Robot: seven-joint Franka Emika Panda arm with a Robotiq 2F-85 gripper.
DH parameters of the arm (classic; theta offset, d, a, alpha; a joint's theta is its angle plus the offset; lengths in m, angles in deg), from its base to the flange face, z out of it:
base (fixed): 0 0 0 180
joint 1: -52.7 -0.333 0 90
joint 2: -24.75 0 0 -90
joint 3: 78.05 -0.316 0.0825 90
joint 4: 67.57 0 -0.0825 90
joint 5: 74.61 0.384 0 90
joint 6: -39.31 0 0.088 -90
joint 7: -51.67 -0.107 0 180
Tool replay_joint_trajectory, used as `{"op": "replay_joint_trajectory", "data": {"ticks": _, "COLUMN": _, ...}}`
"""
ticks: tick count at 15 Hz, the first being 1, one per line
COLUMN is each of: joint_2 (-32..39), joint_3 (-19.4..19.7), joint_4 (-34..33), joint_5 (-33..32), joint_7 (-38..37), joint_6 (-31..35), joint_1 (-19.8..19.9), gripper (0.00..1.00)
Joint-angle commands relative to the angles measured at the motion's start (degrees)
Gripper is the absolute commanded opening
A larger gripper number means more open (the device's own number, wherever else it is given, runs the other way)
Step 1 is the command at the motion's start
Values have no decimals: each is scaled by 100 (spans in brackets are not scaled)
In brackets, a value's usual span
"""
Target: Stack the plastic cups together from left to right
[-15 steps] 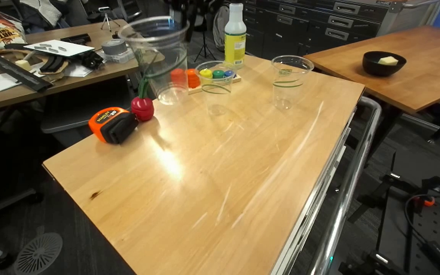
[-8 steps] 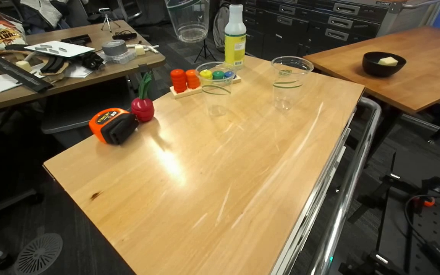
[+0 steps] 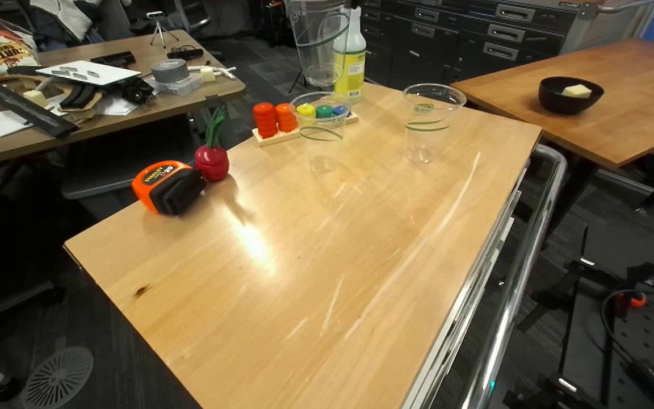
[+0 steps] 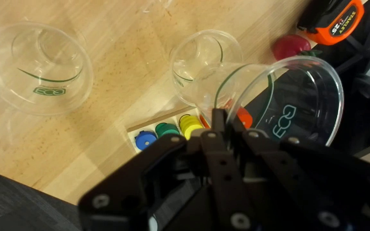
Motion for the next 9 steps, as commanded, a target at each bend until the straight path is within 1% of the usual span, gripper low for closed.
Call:
{"op": "replay_joint_trajectory", "data": {"ticks": 1, "joint_2": 93, "joint_3": 48, "joint_4": 185, "joint_5": 283, "joint_7": -15, "joint_6": 380, "joint_1": 15, "gripper": 1}}
{"op": "replay_joint_trajectory", "data": {"ticks": 6, "joint_2": 329, "joint_3": 42, "joint_4": 286, "joint_5": 722, "joint_7": 135, "joint_6": 606, "joint_1": -33, "gripper": 1}}
{"op": "replay_joint_trajectory", "data": {"ticks": 9, "joint_2": 432, "joint_3": 34, "joint_4": 345, "joint_5": 662, "joint_7": 139, "joint_6": 546, "joint_1": -54, "gripper": 1}}
